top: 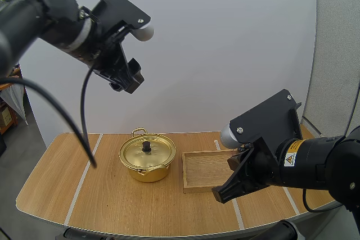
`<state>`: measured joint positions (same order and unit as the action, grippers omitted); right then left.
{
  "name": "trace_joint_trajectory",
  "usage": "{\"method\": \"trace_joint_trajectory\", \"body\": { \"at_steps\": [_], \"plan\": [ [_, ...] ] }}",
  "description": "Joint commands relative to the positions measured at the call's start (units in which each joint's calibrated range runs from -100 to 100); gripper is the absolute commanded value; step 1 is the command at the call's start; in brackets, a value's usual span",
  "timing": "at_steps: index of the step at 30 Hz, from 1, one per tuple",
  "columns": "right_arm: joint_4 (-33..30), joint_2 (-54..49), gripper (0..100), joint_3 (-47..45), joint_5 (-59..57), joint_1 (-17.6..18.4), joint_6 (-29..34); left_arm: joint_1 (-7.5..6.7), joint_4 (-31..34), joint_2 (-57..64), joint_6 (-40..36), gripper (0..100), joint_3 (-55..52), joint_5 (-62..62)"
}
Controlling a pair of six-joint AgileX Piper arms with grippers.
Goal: Open the pot, put the pineapple inside, and close it
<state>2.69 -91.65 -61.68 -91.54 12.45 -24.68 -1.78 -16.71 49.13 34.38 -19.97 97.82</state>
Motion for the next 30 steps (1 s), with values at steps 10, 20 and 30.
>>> {"method": "trace_joint_trajectory", "body": {
  "at_steps": [10,20,30],
  "plan": [
    [-0.3,-0.5,0,0.0,1.1,-0.2,0.0,-0.08,-0.2,13.5,-4.6,45,0.3,2.2],
    [1.8,-0.5,0,0.0,1.1,-0.2,0.0,-0.08,-2.3,22.9,-9.1,0,-7.0,2.2],
    [2.2,-0.5,0,0.0,3.5,-2.2,0.1,-0.08,-2.6,38.0,-19.9,0,-20.2,-18.4]
  ]
}}
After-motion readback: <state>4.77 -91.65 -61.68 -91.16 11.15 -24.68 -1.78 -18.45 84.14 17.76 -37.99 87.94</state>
